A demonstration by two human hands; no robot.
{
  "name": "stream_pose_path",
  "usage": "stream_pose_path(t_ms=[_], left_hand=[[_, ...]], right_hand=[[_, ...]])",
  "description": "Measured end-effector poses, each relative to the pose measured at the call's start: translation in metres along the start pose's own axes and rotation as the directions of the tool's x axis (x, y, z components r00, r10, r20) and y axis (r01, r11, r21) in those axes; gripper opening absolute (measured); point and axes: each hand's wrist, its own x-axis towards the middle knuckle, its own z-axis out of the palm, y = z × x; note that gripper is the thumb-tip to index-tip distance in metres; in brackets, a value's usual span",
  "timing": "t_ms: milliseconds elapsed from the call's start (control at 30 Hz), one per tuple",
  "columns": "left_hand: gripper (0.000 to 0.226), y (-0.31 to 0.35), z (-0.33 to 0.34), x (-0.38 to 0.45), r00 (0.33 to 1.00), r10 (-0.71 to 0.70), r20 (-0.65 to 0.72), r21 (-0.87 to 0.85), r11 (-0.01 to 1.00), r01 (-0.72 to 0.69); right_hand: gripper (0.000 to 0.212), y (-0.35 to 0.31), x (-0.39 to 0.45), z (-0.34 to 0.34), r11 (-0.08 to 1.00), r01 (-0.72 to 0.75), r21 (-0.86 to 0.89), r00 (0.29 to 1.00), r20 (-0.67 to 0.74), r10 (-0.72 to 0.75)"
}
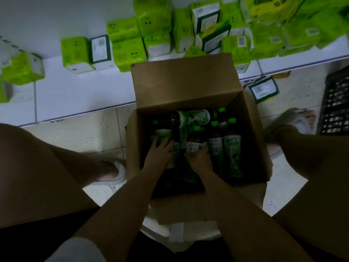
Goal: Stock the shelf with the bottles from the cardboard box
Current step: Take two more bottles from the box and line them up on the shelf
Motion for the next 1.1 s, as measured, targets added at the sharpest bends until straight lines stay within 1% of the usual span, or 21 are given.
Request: stream_pose_path(t_ms=[67,167,233,333,400,467,567,667,733,800,867,933,1000,1067,1100], left_hand=[[0.057,-0.003,0.002,0.007,0.999,0.049,0.001,0.079,0.996,-0.049],[0.061,0.0,0.005,0.013,0.997,0.069,0.038,0.17,0.983,-0.074],[0.062,0.001,0.005,0.014,0.997,0.079,0.025,0.171,0.982,-0.082],[0.062,-0.003,0.002,0.012,0.995,0.104,0.002,0.149,0.984,-0.103],[0.065,-0.007,-0.001,0.006,0.994,0.11,-0.006,0.099,0.989,-0.109],[0.069,-0.011,-0.002,-0.005,0.995,0.092,-0.039,0.019,0.996,-0.091],[0.067,-0.017,-0.005,-0.021,0.988,0.08,-0.13,-0.096,0.991,-0.093],[0.064,-0.02,-0.007,-0.036,0.968,0.023,-0.252,-0.306,0.947,-0.102],[0.064,-0.018,-0.007,-0.047,0.952,-0.061,-0.299,-0.478,0.873,-0.094],[0.065,-0.012,-0.008,-0.057,0.94,-0.156,-0.304,-0.607,0.792,-0.064],[0.064,-0.005,-0.01,-0.066,0.915,-0.272,-0.299,-0.737,0.675,-0.04],[0.062,0.0,-0.016,-0.074,0.887,-0.374,-0.27,-0.874,0.483,-0.063],[0.059,0.001,-0.026,-0.08,0.875,-0.444,-0.194,-0.962,0.26,-0.082],[0.06,-0.002,-0.037,-0.087,0.862,-0.492,-0.119,-0.993,0.053,-0.107],[0.06,-0.004,-0.043,-0.091,0.85,-0.517,-0.097,-0.991,-0.027,-0.13]], right_hand=[[0.097,0.001,0.006,0.001,1.0,-0.023,-0.012,1.0,0.016,0.024],[0.083,0.007,0.014,0.003,0.998,-0.011,-0.057,1.0,-0.012,0.01],[0.08,0.011,0.017,0.002,0.999,0.005,-0.034,0.999,-0.036,-0.006],[0.08,0.013,0.018,-0.001,0.999,0.033,0.039,0.999,-0.02,-0.032],[0.078,0.013,0.017,-0.004,0.994,0.051,0.094,0.999,-0.014,-0.05],[0.067,0.015,0.015,-0.008,0.985,0.084,0.151,0.996,-0.036,-0.079],[0.059,0.019,0.005,-0.016,0.962,0.155,0.224,0.987,-0.083,-0.139],[0.055,0.021,-0.009,-0.028,0.927,0.283,0.247,0.958,-0.112,-0.263],[0.051,0.022,-0.02,-0.036,0.899,0.36,0.252,0.933,-0.128,-0.337],[0.046,0.022,-0.029,-0.042,0.875,0.415,0.248,0.909,-0.144,-0.391],[0.045,0.022,-0.041,-0.045,0.855,0.445,0.266,0.895,-0.155,-0.418],[0.046,0.02,-0.054,-0.044,0.843,0.443,0.305,0.896,-0.171,-0.409],[0.046,0.015,-0.068,-0.042,0.831,0.434,0.348,0.901,-0.189,-0.391],[0.048,0.008,-0.083,-0.039,0.806,0.444,0.392,0.896,-0.206,-0.393],[0.051,0.004,-0.09,-0.038,0.786,0.457,0.416,0.89,-0.213,-0.404]])
